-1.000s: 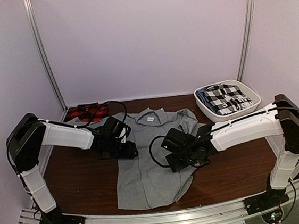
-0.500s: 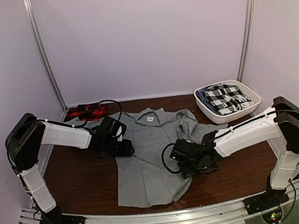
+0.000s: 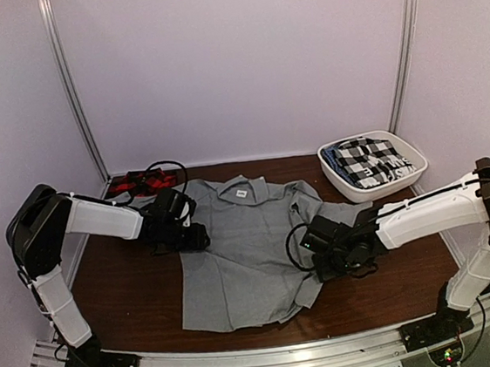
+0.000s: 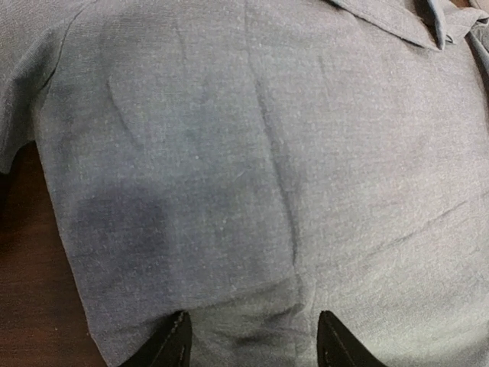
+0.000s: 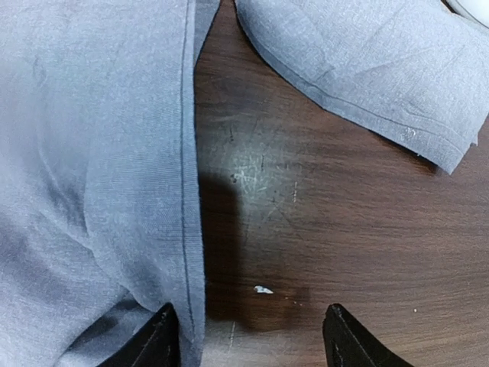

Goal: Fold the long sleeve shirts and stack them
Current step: Flatten out the crumpled shirt at the center of the board.

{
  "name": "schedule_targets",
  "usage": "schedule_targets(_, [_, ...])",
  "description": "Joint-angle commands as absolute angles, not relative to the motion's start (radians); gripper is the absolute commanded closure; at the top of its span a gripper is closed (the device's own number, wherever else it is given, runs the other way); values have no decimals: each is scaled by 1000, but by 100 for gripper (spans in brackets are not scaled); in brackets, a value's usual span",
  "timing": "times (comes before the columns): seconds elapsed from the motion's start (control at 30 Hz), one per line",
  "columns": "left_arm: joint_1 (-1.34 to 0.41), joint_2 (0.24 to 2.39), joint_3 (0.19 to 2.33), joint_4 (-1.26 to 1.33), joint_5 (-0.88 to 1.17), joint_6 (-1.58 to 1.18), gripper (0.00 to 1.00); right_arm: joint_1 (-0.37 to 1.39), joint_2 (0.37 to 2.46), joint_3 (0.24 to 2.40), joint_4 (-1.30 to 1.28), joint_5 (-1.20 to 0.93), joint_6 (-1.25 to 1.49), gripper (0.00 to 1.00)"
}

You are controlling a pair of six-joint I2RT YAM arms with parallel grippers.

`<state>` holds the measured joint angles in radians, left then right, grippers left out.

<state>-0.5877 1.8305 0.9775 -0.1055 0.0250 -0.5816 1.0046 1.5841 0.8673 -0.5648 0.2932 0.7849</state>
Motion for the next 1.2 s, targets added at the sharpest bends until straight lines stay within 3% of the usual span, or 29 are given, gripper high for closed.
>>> schedule_targets(0.0, [-568,1846,957,-178,0,-567,42,1024,1527,883,-569,258,765,35])
schedule_targets(0.5, [-569,1845,971,-177,48,-572,42,1175,1552,817,-305,42,901,37])
schedule_targets(0.7, [-568,1839,969,-177,42,-572,43,1215,1556,793,-257,4,951,56])
schedule_targets(0.9, [-568,1846,969,-183,26,-573,42,1218,1505,774,-341,23,957,92])
schedule_targets(1.17, [-554,1858,962,-198,-25,-576,42,1197,1357,811,-654,123,945,96])
